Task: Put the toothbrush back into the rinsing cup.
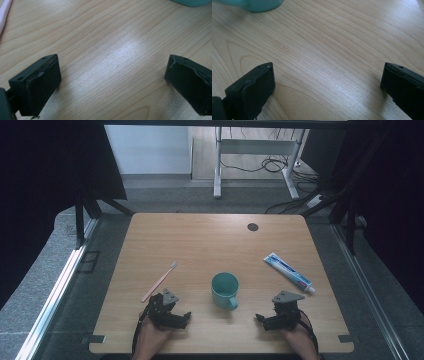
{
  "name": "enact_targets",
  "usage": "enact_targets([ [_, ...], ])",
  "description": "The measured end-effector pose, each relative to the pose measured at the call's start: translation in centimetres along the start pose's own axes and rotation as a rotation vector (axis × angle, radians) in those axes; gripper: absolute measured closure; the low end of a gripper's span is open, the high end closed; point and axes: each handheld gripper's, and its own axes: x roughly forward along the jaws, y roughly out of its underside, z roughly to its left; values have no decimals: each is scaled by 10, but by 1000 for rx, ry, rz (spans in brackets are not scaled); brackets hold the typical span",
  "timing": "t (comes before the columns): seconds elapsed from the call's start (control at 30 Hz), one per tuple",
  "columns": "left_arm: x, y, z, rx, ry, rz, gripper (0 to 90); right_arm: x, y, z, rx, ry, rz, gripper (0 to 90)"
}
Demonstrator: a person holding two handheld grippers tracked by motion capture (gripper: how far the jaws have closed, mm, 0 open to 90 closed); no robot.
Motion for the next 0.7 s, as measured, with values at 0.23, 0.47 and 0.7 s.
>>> enact_targets([
  [0.23,0,0,0,0,0,0,8,0,0,0,0,0,0,0],
  [0.47,-1,-2,-1,10,7,3,38,0,0,0,0,0,0,0],
  [0.7,-3,-4,-3,21,11,2,57,0,0,0,0,0,0,0],
])
